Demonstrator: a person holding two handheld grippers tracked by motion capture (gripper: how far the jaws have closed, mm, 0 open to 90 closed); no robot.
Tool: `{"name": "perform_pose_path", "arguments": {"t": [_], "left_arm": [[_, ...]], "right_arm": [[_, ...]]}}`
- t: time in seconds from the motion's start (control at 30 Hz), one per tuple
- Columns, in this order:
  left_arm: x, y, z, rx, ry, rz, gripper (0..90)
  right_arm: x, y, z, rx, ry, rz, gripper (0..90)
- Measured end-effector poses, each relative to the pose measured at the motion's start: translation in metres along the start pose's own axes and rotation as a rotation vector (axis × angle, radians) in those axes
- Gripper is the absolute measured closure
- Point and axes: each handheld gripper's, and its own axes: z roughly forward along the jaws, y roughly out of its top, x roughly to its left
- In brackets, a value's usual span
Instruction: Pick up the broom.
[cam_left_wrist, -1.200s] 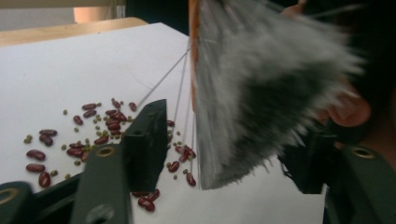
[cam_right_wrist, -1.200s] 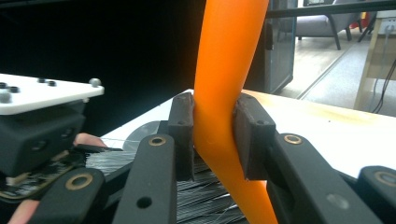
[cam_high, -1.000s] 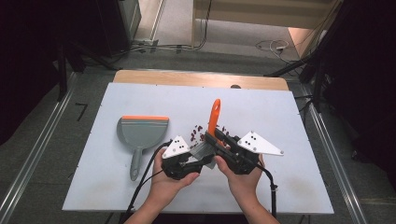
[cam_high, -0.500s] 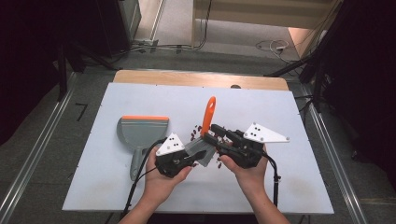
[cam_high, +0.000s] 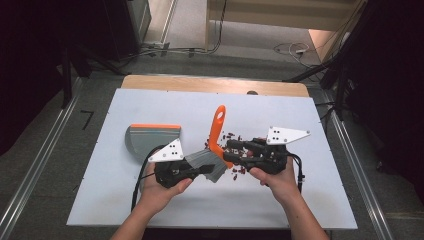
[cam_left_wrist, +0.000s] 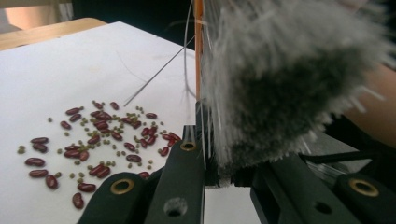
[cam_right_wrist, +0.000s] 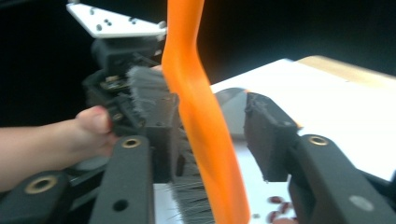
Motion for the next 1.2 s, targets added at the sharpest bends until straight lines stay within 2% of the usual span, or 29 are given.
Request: {"name": "perform_pose_path", "arguments": {"t": [0.17, 0.2, 0.23, 0.3, 0.37, 0.43, 0.53, 0.57, 0.6, 0.8, 0.83, 0.87, 0.9, 0.97, 1.0, 1.03, 1.07, 1.1, 1.2], "left_arm": [[-0.001, 0.000, 0.000, 0.005, -0.080, 0.015, 85.7], [-0.001, 0.000, 0.000, 0.005, -0.080, 0.015, 85.7], [-0.002, 0.000, 0.001, 0.010, -0.108, 0.025, 85.7], [-0.003, 0.000, 0.002, 0.014, -0.135, 0.030, 85.7], [-0.003, 0.000, 0.002, 0.012, -0.144, 0.029, 85.7], [-0.003, 0.000, 0.002, 0.008, -0.159, 0.023, 85.6], [-0.003, 0.000, 0.002, 0.005, -0.182, 0.023, 85.6], [-0.003, 0.000, 0.002, 0.005, -0.182, 0.023, 85.5], [-0.003, 0.000, 0.002, 0.004, -0.187, 0.023, 85.5], [0.000, -0.002, 0.001, -0.008, -0.208, 0.000, 83.1], [0.001, -0.002, 0.001, -0.017, -0.211, -0.005, 78.9], [0.001, -0.002, 0.000, -0.028, -0.209, -0.011, 78.9], [0.000, -0.002, 0.000, -0.034, -0.205, -0.015, 72.9], [0.001, -0.003, -0.002, -0.040, -0.204, -0.024, 66.4], [0.001, -0.004, -0.003, -0.038, -0.185, -0.019, 66.4], [0.000, -0.005, -0.005, -0.030, -0.113, -0.020, 47.2], [0.000, -0.005, -0.005, -0.030, -0.113, -0.020, 40.2], [0.000, -0.006, -0.006, -0.024, -0.083, -0.024, 40.2], [0.002, -0.010, -0.010, -0.026, -0.026, -0.044, 24.4]], "right_arm": [[-0.002, -0.006, 0.008, 0.021, 0.090, 0.016, 52.0], [-0.002, -0.006, 0.008, 0.021, 0.090, 0.016, 52.0], [-0.002, -0.008, 0.011, 0.033, 0.142, 0.021, 52.4], [-0.001, -0.010, 0.014, 0.050, 0.164, 0.012, 52.3], [-0.001, -0.011, 0.016, 0.062, 0.179, 0.011, 52.4], [0.000, -0.013, 0.018, 0.065, 0.216, 0.009, 56.1], [0.001, -0.014, 0.020, 0.061, 0.227, 0.010, 63.5], [0.001, -0.014, 0.020, 0.061, 0.227, 0.010, 63.5], [0.000, -0.015, 0.019, 0.055, 0.246, 0.024, 67.3], [0.004, -0.014, 0.019, 0.070, 0.219, 0.014, 68.3], [0.005, -0.012, 0.018, 0.066, 0.211, 0.016, 68.4], [0.005, -0.012, 0.018, 0.066, 0.211, 0.016, 68.4], [0.006, -0.010, 0.017, 0.066, 0.202, 0.015, 68.5], [0.006, -0.009, 0.016, 0.065, 0.183, 0.017, 68.5], [0.006, -0.009, 0.016, 0.065, 0.183, 0.017, 68.5], [0.004, -0.009, 0.014, 0.056, 0.161, 0.027, 68.5], [0.003, -0.009, 0.013, 0.051, 0.142, 0.033, 68.5], [0.003, -0.009, 0.013, 0.051, 0.142, 0.033, 68.5], [0.000, -0.009, 0.008, 0.036, 0.104, 0.042, 68.5]]}}
